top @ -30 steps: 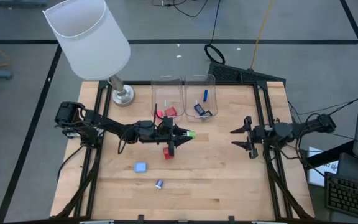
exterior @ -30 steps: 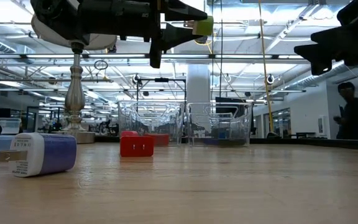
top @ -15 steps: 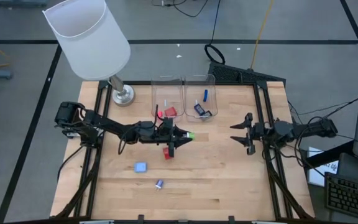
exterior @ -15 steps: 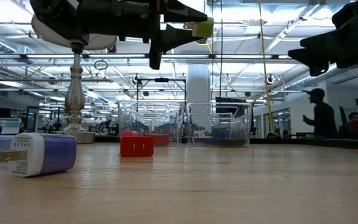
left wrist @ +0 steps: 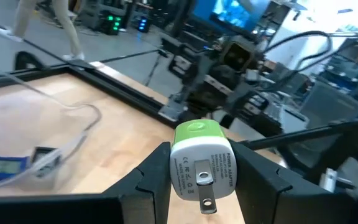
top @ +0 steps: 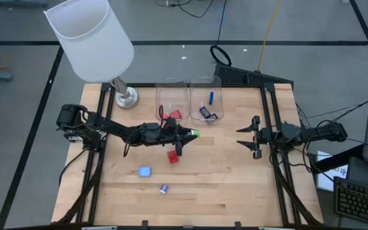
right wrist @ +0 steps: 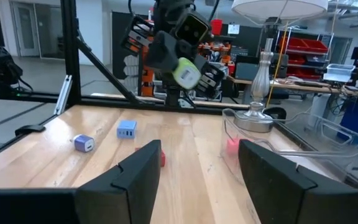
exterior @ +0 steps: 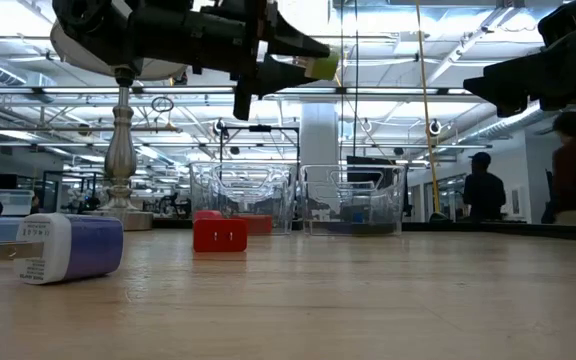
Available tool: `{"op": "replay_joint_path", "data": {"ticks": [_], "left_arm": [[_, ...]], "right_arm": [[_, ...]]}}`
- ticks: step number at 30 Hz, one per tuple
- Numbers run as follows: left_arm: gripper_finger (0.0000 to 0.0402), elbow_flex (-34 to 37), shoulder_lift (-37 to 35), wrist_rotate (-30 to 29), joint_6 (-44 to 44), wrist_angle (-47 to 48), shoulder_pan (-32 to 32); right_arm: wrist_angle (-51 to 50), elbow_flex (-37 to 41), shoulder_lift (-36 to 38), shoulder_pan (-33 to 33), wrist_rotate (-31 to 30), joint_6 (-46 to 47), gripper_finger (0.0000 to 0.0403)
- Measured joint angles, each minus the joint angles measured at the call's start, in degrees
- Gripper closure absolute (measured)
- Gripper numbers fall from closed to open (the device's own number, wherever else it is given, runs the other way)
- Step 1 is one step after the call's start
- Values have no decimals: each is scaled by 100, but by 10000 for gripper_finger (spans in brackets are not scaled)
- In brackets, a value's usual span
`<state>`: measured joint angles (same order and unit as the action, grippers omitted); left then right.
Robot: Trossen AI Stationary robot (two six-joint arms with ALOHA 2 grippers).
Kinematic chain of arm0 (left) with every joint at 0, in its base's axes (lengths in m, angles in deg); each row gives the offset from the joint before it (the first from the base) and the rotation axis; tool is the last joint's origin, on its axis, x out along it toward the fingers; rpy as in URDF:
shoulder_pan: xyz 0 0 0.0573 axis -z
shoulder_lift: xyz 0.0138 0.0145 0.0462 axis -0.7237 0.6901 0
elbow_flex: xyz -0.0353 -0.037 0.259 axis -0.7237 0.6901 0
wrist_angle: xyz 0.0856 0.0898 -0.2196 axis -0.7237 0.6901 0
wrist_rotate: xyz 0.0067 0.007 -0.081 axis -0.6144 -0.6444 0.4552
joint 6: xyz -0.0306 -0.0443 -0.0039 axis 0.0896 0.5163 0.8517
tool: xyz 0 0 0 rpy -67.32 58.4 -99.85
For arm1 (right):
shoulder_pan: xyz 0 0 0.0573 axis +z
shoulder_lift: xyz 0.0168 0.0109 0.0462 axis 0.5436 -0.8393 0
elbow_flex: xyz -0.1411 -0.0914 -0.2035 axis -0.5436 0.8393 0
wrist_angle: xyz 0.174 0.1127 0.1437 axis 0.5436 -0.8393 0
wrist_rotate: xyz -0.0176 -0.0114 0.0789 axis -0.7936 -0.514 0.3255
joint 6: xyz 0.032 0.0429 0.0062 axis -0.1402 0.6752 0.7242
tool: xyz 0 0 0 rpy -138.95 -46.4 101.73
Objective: Pick & Place Office items
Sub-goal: Put the green charger adapter into the left transparent bin
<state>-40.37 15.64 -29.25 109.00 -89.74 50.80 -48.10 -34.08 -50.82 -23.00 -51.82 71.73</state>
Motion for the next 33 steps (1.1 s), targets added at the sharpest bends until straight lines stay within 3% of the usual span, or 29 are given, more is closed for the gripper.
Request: {"op": "replay_joint_path", "data": {"ticks": [16, 24, 33], "left_arm": [[267, 0, 0, -413, -66, 383, -870], [267, 0, 0, -1324, -167, 1295, -1323], [267, 0, -2, -1724, 116, 2180, -1539]], "right_arm": [[128, 7, 0, 0, -6, 14, 199], [132, 7, 0, 0, -5, 16, 196], [134, 7, 0, 0, -4, 16, 197]]}}
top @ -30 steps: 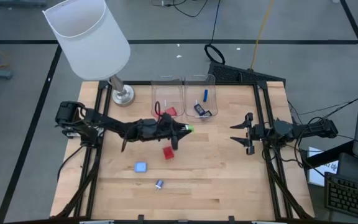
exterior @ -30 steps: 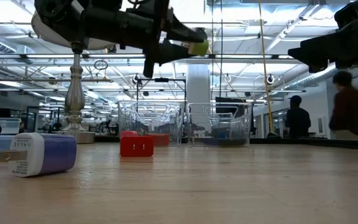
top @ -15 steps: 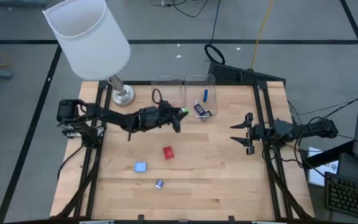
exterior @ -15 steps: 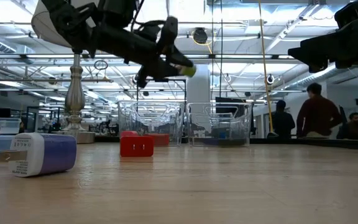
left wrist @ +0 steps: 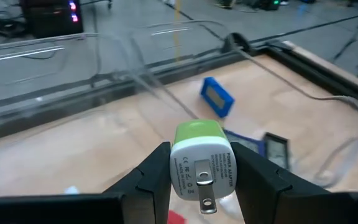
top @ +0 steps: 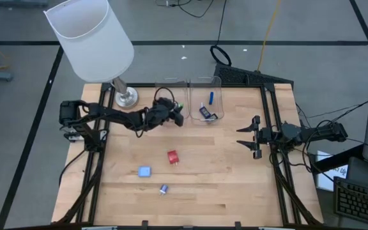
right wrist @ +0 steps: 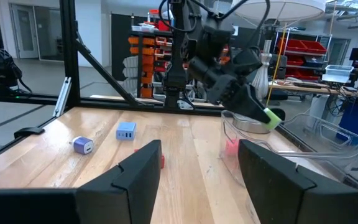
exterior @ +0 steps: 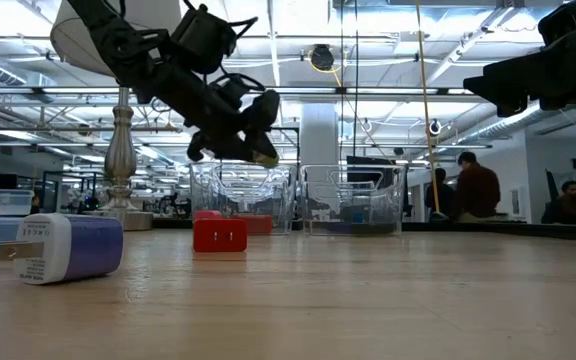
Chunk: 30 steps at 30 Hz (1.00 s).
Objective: Pick & Place Office items
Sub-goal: Put the green charger adapter into the left transparent bin
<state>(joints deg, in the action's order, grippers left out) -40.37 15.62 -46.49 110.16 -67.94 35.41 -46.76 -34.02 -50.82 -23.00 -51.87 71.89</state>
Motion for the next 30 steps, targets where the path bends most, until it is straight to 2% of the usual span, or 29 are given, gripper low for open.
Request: {"op": "replay_joint_path", "data": {"ticks": [12, 17, 20, 26, 30], "left_arm": [[267, 0, -2, -793, 209, 394, -6], [267, 0, -2, -898, 425, 597, -71], [267, 0, -2, -758, 616, 727, -160], [267, 0, -2, 53, 924, 928, -385], [267, 0, -2, 108, 923, 1067, -399]], "right_arm": [[2, 0, 0, 0, 0, 0, 198], [4, 0, 0, 0, 0, 1, 195], [4, 0, 0, 0, 0, 0, 198], [5, 0, 0, 0, 0, 0, 197], [31, 0, 0, 0, 0, 0, 195]]}}
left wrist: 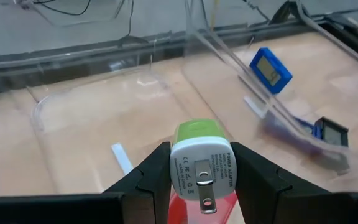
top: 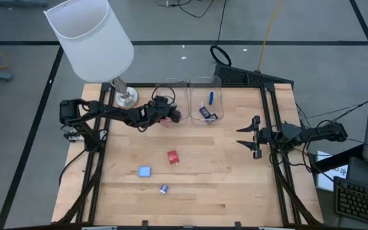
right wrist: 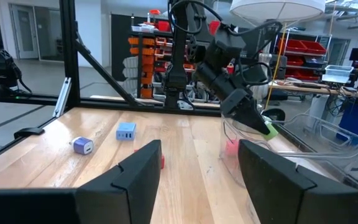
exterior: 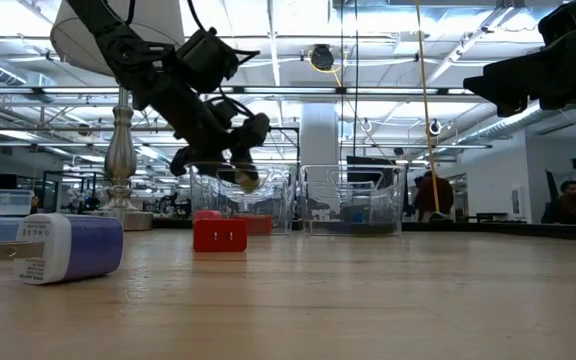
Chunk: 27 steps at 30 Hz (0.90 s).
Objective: Pick & Place Office items
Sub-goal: Put the green charger adapter into the left transparent bin
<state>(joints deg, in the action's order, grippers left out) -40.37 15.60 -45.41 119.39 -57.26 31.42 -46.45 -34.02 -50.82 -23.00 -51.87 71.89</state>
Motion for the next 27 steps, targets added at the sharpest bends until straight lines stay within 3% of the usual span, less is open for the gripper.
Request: {"op": "replay_joint_path", "data": {"ticks": [14, 21, 27], "left_arm": [[266, 0, 0, 15, 188, 384, 7], [243, 0, 0, 10, 316, 540, 7], [258, 0, 0, 10, 316, 536, 7]], "right_arm": [[179, 0, -1, 0, -4, 1, 195], [205, 0, -2, 0, -4, 2, 199], [213, 0, -2, 0, -3, 2, 195]]}}
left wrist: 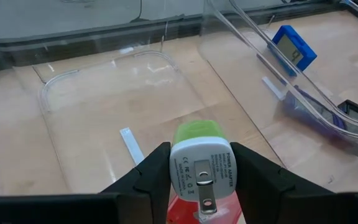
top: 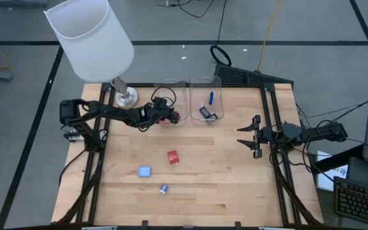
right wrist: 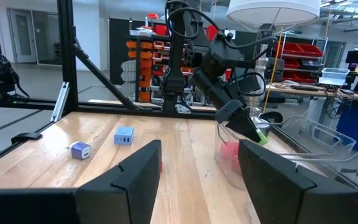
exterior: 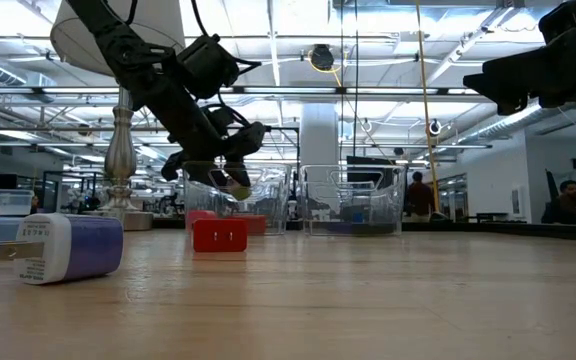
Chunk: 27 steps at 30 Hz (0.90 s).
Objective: Pick & Place Office items
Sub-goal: Put the green charger adapter into the left transparent bin, then put the red charger adapter into the left transparent bin
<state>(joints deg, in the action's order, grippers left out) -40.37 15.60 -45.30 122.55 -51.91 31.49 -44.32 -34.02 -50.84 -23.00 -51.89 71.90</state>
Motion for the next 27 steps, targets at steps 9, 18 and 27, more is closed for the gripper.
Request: {"op": "replay_joint_path", "data": {"ticks": [9, 18, 27], "left_arm": [[195, 0, 0, -1, -96, -204, 4], [151, 0, 0, -1, -234, -462, 4], [138, 2, -79, 655, -785, -1128, 4]], "right_arm": [[1, 0, 0, 2, 1, 1, 198], [3, 0, 0, 2, 1, 1, 198], [3, -2, 1, 2, 1, -1, 195]]}}
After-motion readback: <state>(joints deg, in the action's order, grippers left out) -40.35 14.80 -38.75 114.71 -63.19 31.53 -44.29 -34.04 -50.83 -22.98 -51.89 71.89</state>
